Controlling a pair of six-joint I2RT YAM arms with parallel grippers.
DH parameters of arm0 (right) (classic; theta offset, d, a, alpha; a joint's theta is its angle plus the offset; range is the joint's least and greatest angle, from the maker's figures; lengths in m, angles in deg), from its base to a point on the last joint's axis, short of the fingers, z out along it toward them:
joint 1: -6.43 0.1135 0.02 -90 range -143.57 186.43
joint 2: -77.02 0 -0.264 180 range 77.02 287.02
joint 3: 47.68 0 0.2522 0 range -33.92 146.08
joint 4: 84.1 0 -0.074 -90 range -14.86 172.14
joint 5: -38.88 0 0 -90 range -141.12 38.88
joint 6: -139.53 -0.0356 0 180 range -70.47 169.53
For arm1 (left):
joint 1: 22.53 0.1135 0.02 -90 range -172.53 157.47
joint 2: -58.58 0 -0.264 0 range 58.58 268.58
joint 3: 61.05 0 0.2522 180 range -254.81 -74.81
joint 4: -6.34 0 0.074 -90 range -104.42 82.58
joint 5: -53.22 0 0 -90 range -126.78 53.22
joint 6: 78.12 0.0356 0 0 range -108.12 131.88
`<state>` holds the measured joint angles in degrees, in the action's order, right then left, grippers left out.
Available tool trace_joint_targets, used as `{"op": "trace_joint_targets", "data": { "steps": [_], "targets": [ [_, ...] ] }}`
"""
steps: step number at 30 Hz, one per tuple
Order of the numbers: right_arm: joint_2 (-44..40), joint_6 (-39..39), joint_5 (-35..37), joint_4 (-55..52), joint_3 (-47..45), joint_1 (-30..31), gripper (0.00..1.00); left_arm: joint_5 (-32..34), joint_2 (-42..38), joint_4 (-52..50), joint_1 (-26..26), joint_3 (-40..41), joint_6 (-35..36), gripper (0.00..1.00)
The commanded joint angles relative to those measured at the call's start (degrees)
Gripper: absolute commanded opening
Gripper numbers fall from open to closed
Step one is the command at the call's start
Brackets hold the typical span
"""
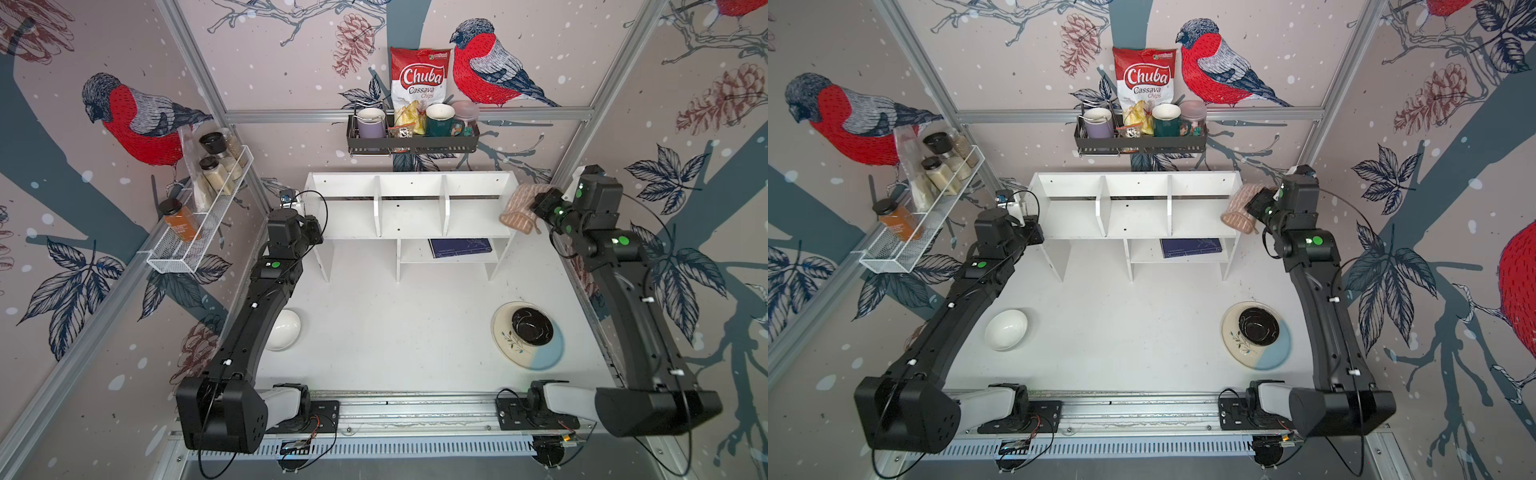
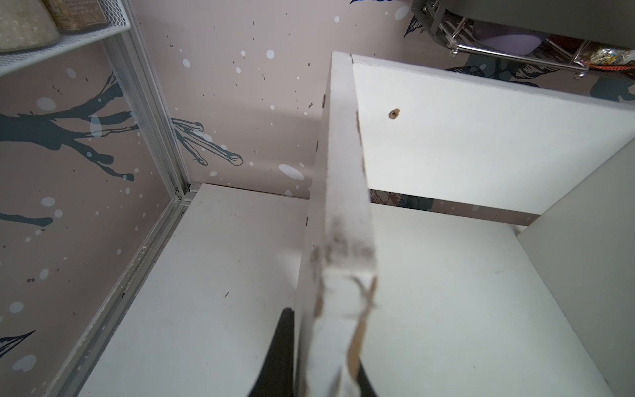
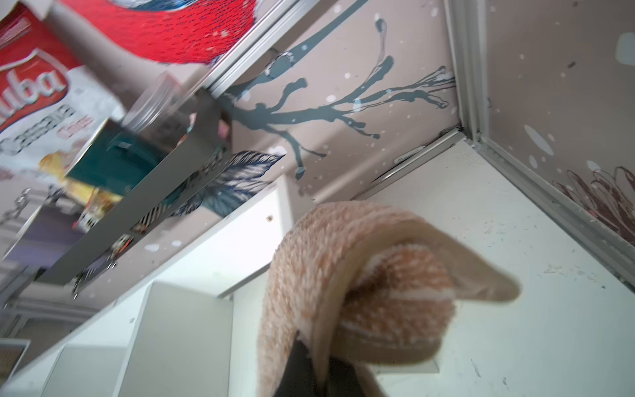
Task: Wipe the bookshelf clean with a cloth
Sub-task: Wipe the dust from the shelf, then place the cleaning item at the center of the board.
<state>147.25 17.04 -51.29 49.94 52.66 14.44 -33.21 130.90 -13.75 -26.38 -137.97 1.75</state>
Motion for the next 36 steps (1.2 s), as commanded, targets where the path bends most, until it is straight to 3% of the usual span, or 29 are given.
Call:
{"op": "trace_joint_targets", "data": {
  "steps": [1, 6, 8, 12, 14, 18, 24, 25, 26, 27, 31, 32, 36],
  "targets": [
    [-6.3, 5.1, 7.2, -1.4, -4.2, 7.2, 0.0, 0.7, 1.4, -8.5, 0.6, 1.2, -11.7, 0.0],
    [-14.3, 7.1, 13.9, -2.2, -12.8, 23.9, 0.0, -0.8, 2.6, -6.8, 0.6, 1.9, -13.2, 0.0],
    [-16.2, 7.9, 20.9, -1.7, -16.2, 33.9, 0.0, -1.0, 2.5, -6.2, 0.6, 2.4, -13.9, 0.0],
    [-15.5, 7.8, 34.4, -0.2, -20.4, 51.0, 0.0, -0.3, 1.9, -5.3, 0.5, 3.1, -14.8, 0.0],
    [-13.4, 7.4, 37.5, 1.9, -22.4, 56.1, 0.0, 0.9, 1.7, -5.8, 0.7, 3.2, -14.7, 0.0],
    [-8.0, 4.5, 32.8, 10.4, -27.2, 57.8, 0.0, 1.7, 0.6, -5.3, 1.0, 3.8, -14.6, 0.27],
    [6.5, -2.2, 27.8, 21.2, -31.6, 56.9, 0.0, 4.7, -0.8, -6.7, 1.3, 3.8, -14.4, 0.54],
    [10.0, -3.4, 26.9, 22.4, -32.2, 56.4, 0.0, 5.1, -1.1, -7.1, 1.4, 3.5, -14.4, 0.66],
    [12.8, -4.6, 25.2, 24.3, -32.9, 55.6, 0.0, 5.0, -1.4, -7.4, 1.5, 3.3, -14.1, 0.88],
    [15.5, -5.7, 23.5, 25.8, -33.4, 54.8, 0.0, 5.0, -1.6, -7.7, 1.6, 3.0, -13.8, 0.97],
    [27.2, -7.8, 19.5, 25.3, -30.3, 53.1, 0.01, 8.3, -2.9, -8.0, 1.6, 3.7, -13.5, 0.98],
    [28.5, -7.5, 20.1, 23.6, -29.0, 53.4, 0.12, 9.5, -3.2, -8.0, 1.6, 3.9, -13.4, 0.98],
    [23.5, -6.2, 24.9, 19.1, -29.5, 55.1, 0.94, 15.9, -6.0, -8.8, 0.8, 4.4, -11.5, 0.98]
  ]
}}
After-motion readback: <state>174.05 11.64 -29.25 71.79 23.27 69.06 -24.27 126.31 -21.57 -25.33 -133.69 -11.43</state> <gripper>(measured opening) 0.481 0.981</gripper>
